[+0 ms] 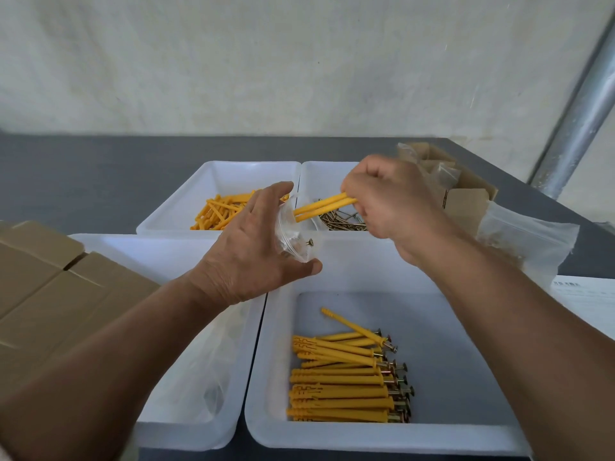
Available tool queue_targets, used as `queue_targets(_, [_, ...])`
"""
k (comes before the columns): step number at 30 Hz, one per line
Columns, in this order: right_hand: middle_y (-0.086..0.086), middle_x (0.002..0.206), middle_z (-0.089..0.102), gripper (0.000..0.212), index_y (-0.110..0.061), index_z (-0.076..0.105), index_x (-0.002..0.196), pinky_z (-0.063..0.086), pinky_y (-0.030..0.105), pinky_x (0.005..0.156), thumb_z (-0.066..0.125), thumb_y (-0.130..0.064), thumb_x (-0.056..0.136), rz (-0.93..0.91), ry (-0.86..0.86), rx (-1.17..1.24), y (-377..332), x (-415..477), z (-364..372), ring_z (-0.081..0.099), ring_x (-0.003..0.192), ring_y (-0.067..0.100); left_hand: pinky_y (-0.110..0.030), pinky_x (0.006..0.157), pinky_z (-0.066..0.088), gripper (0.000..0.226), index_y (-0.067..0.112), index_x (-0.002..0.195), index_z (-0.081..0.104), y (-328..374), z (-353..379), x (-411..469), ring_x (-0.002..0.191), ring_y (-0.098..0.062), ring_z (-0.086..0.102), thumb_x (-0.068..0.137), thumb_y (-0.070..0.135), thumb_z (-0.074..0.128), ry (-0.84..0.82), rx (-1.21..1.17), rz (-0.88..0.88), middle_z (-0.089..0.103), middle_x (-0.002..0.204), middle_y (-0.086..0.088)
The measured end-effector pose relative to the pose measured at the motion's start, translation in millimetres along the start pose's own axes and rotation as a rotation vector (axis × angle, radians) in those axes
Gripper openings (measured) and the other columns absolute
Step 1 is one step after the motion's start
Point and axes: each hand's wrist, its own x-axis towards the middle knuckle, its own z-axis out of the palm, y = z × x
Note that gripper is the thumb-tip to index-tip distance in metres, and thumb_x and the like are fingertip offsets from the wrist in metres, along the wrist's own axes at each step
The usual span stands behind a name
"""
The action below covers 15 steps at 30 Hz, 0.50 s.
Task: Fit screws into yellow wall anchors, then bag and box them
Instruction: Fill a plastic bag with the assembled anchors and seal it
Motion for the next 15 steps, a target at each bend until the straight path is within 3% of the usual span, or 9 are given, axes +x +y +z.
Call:
queue_targets(4, [-0.009,0.047,0.052,0.010,-0.021,0.059,0.065,0.031,0.024,0.043,0.055,-0.028,0.069,0.009,-0.096,0.023,4,-6,12,0.038,0.038,0.009,-0.020,0.093,0.036,0.107,0.017,0.146,0.032,1,0,-1,0.117,-0.009,0.046,0.058,0.040,0.089,0.003,0.002,0.014,0.045,0.129,0.006])
queue_targets(9, [-0.010,0.060,0.065,0.009,-0.022,0.062,0.083,0.043,0.028,0.050,0.065,-0.029,0.085,-0.033,-0.186,0.011,7,-14,24,0.050,0.046,0.008,0.000,0.084,0.031,0.108,0.014,0.145,0.033,3,0,0,0.109,-0.004,0.043,0.056,0.039,0.088,0.004,0.028,0.051,0.043,0.121,0.009])
queue_targets(15, [-0.001,0.078,0.067,0.032,-0.030,0.052,0.095,0.042,0.029,0.052,0.066,-0.048,0.073,0.029,-0.284,-0.033,6,-18,30,0.056,0.050,0.006,0.004,0.083,0.030,0.107,0.010,0.144,0.035,3,0,0,0.105,-0.004,0.044,0.056,0.036,0.089,0.008,0.031,0.073,0.046,0.120,0.005])
